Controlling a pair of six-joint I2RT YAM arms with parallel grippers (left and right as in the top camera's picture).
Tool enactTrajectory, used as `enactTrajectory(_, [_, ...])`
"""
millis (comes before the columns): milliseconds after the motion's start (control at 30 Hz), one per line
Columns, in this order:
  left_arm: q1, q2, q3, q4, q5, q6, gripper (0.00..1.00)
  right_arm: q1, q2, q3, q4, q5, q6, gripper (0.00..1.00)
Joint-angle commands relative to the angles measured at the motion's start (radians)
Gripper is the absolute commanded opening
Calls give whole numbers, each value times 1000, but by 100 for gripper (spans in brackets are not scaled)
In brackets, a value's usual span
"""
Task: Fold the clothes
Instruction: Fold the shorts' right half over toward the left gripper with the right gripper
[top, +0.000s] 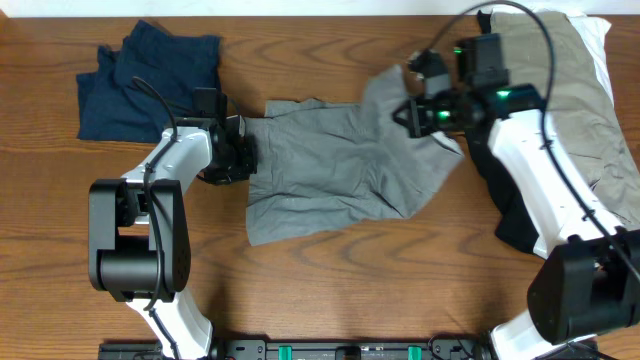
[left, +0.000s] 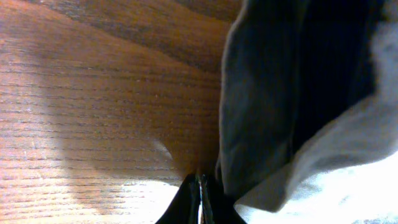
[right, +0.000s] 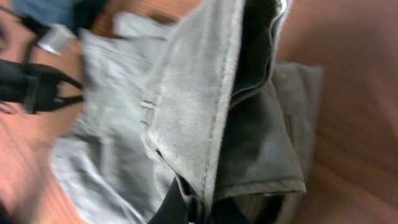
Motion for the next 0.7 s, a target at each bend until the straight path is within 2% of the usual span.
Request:
enactTrajectory(0, [-4, 10, 3, 7, -6, -5, 6, 80, -18, 34, 59, -44, 109, 1])
enactTrajectory(233, [-4, 10, 3, 18, -6, -5, 6, 230, -13, 34, 216, 18, 245, 1])
enactTrajectory(367, [-4, 10, 3, 23, -6, -5, 6, 299, 17, 34, 257, 95, 263, 1])
enactTrajectory(667, [-4, 10, 3, 26, -6, -5, 6, 364, 140, 34, 398, 93, 294, 1])
